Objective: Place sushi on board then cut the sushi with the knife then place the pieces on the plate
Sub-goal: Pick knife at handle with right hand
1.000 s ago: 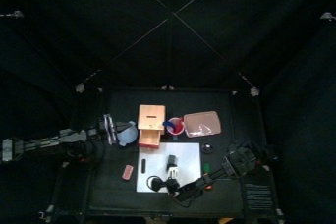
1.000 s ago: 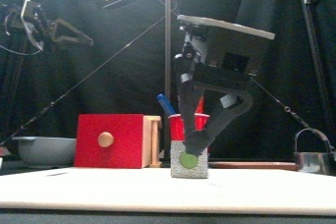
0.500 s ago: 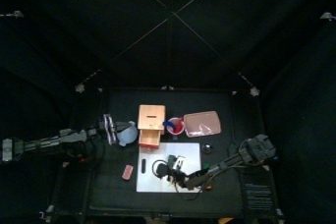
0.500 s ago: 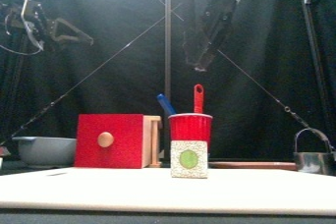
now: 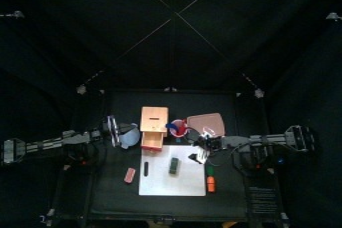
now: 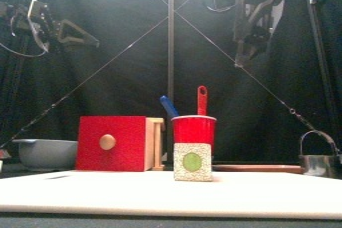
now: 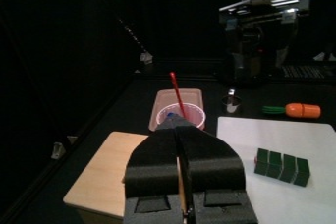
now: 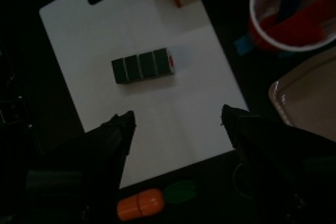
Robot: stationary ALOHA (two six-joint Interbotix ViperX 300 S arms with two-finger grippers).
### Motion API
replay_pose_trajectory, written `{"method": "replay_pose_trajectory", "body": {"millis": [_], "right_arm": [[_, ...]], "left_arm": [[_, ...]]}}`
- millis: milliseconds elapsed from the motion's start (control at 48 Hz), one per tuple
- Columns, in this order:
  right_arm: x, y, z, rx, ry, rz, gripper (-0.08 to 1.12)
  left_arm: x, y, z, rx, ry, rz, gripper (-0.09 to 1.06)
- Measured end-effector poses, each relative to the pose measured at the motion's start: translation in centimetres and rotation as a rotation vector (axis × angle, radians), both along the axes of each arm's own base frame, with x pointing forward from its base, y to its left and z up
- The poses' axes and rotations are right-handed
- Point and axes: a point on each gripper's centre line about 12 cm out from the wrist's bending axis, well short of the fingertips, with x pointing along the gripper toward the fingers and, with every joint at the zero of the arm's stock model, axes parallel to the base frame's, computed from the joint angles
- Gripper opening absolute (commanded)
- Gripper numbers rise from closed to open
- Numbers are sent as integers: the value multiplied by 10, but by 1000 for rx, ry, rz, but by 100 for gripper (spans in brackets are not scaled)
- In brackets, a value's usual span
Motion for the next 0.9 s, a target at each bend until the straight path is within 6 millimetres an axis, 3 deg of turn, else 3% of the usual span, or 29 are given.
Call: {"method": "replay_pose_trajectory", "body": {"millis": [208, 375, 667, 896], "right_arm": [[-4, -63, -5, -106, 66, 60, 99], [11, -92, -18, -113, 139, 162, 99], [38, -112, -32, -122, 210, 219, 99], [66, -110, -43, -57, 398, 316, 99]], "left_arm": [[3, 1, 8, 5, -16, 2, 8], [3, 3, 8, -5, -19, 9, 8], [2, 5, 8, -18, -25, 23, 8], [0, 7, 2, -24, -11, 33, 8]]}}
